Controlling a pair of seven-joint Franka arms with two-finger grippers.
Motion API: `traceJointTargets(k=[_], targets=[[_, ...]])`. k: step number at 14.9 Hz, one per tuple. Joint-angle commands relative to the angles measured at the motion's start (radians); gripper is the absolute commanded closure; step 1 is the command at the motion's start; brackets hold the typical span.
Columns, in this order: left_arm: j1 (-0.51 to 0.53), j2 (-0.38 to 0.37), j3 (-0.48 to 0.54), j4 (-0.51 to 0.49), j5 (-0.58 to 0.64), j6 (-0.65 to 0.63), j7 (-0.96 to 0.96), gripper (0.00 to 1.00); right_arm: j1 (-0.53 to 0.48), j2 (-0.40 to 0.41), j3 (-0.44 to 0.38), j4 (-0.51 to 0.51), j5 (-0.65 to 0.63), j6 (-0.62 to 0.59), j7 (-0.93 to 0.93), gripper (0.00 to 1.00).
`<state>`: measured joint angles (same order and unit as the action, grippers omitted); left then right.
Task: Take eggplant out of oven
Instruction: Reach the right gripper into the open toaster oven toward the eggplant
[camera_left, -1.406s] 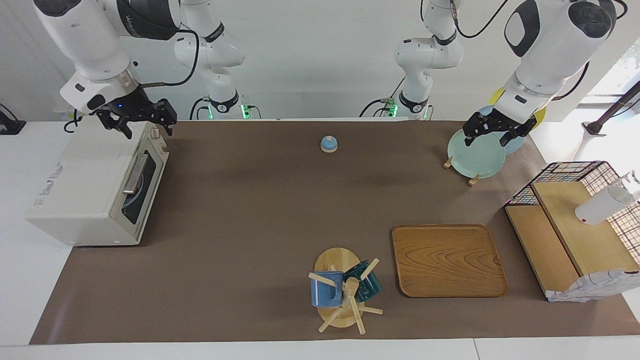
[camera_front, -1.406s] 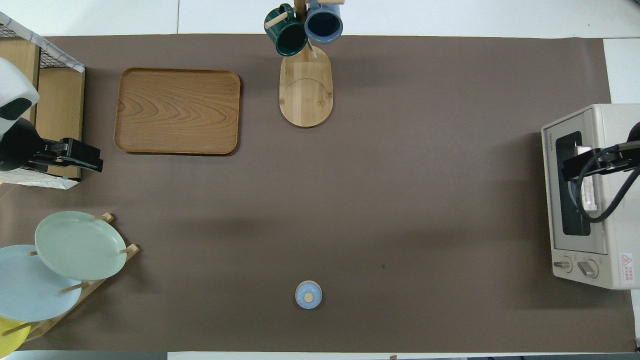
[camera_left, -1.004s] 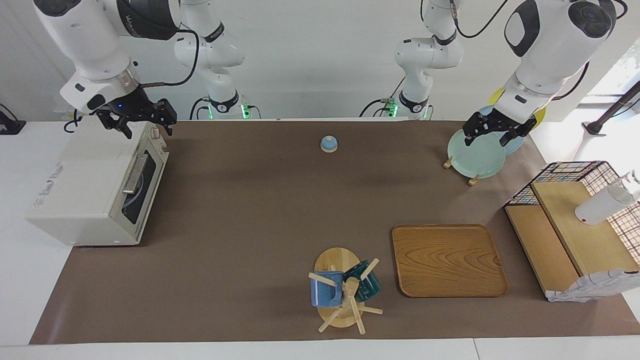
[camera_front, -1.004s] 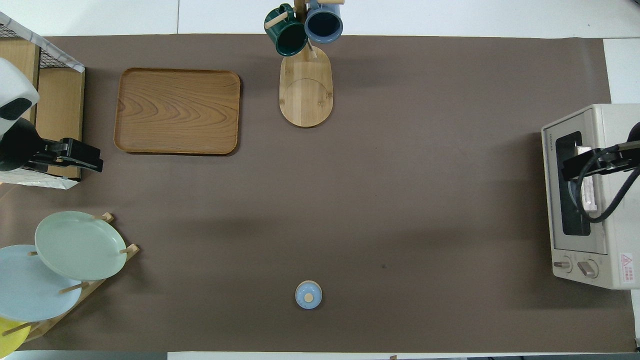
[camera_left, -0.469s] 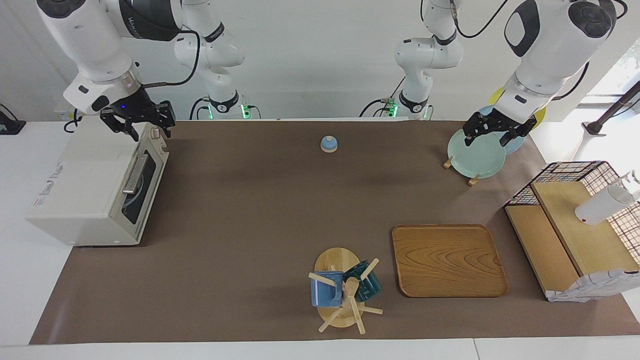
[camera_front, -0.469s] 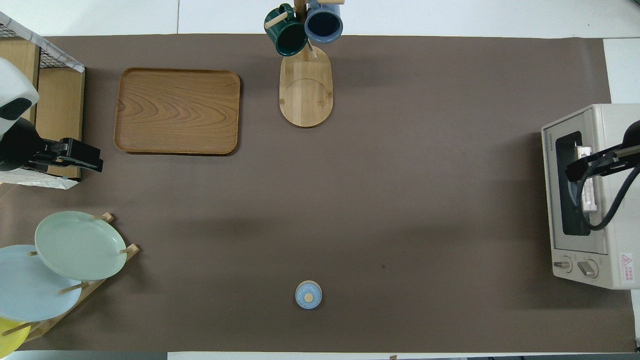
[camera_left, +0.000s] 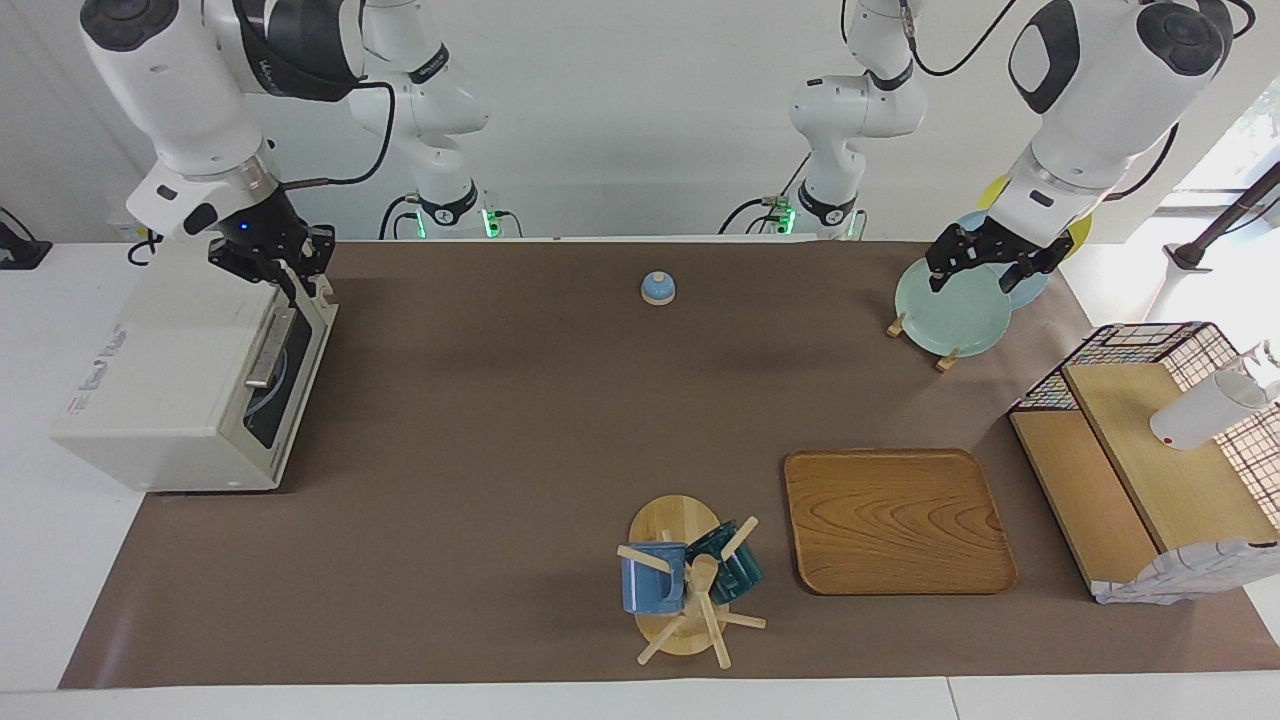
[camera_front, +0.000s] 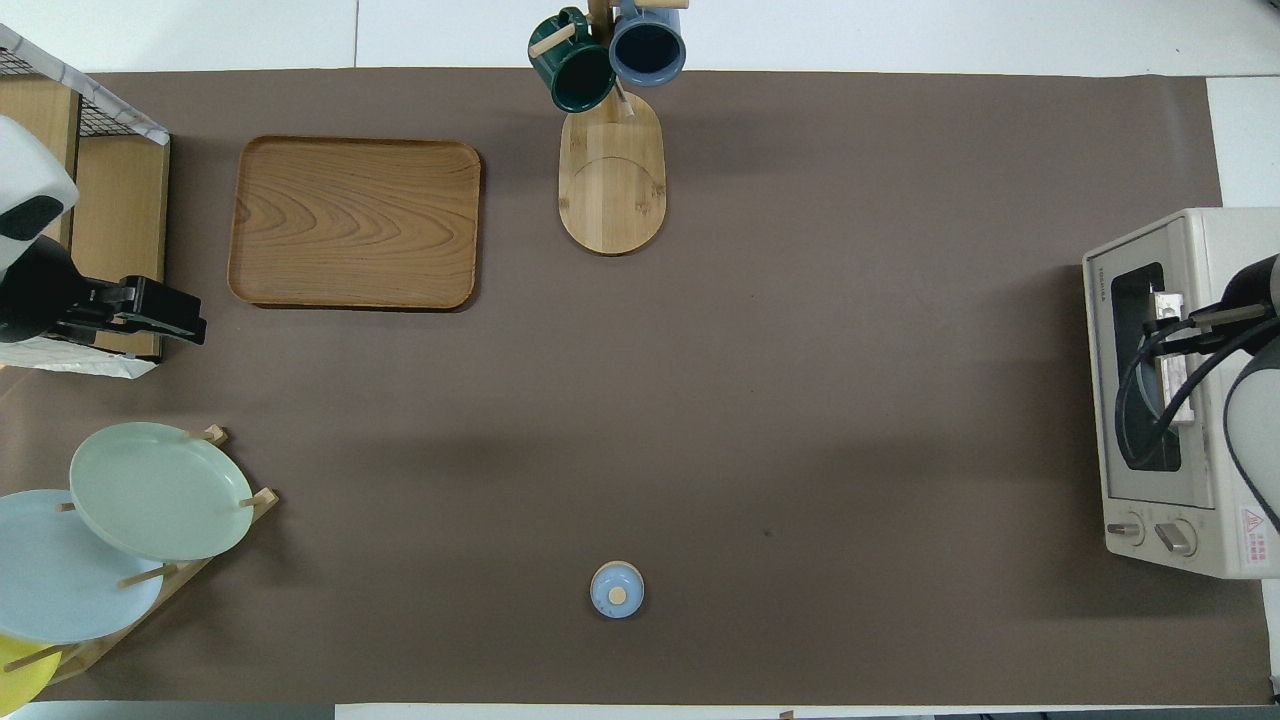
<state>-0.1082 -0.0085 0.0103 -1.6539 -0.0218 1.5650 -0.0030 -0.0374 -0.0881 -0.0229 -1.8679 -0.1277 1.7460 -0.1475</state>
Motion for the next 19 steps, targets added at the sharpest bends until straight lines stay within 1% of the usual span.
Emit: traceJointTargets(k=[1, 3, 4, 11, 13, 16, 18, 19], targets=[[0.002, -0.011, 0.000, -0.007, 0.019, 0.009, 0.008, 0.00, -0.038, -0.036, 0.008, -0.105, -0.045, 0.079, 0.042, 1.00], [0.002, -0.011, 0.000, -0.007, 0.019, 0.009, 0.006, 0.00, -0.055, -0.030, 0.008, -0.146, -0.064, 0.136, 0.042, 1.00], [0.002, -0.013, 0.000, -0.007, 0.019, 0.009, 0.008, 0.00, -0.064, -0.025, 0.008, -0.158, -0.093, 0.157, 0.039, 1.00], [0.002, -0.013, 0.002, -0.009, 0.019, 0.009, 0.008, 0.00, -0.108, -0.019, 0.009, -0.192, -0.107, 0.167, 0.005, 1.00], [0.002, -0.013, 0.000, -0.009, 0.019, 0.009, 0.008, 0.00, -0.110, -0.019, 0.009, -0.212, -0.105, 0.168, 0.006, 1.00], [0.002, -0.013, 0.002, -0.009, 0.019, 0.009, 0.008, 0.00, -0.108, -0.019, 0.009, -0.254, -0.092, 0.217, 0.012, 1.00], [0.002, -0.013, 0.002, -0.009, 0.019, 0.009, 0.006, 0.00, -0.085, -0.015, 0.015, -0.264, -0.089, 0.240, 0.019, 1.00], [0.002, -0.013, 0.002, -0.007, 0.019, 0.009, 0.008, 0.00, -0.052, -0.010, 0.015, -0.264, -0.079, 0.244, 0.029, 1.00]])
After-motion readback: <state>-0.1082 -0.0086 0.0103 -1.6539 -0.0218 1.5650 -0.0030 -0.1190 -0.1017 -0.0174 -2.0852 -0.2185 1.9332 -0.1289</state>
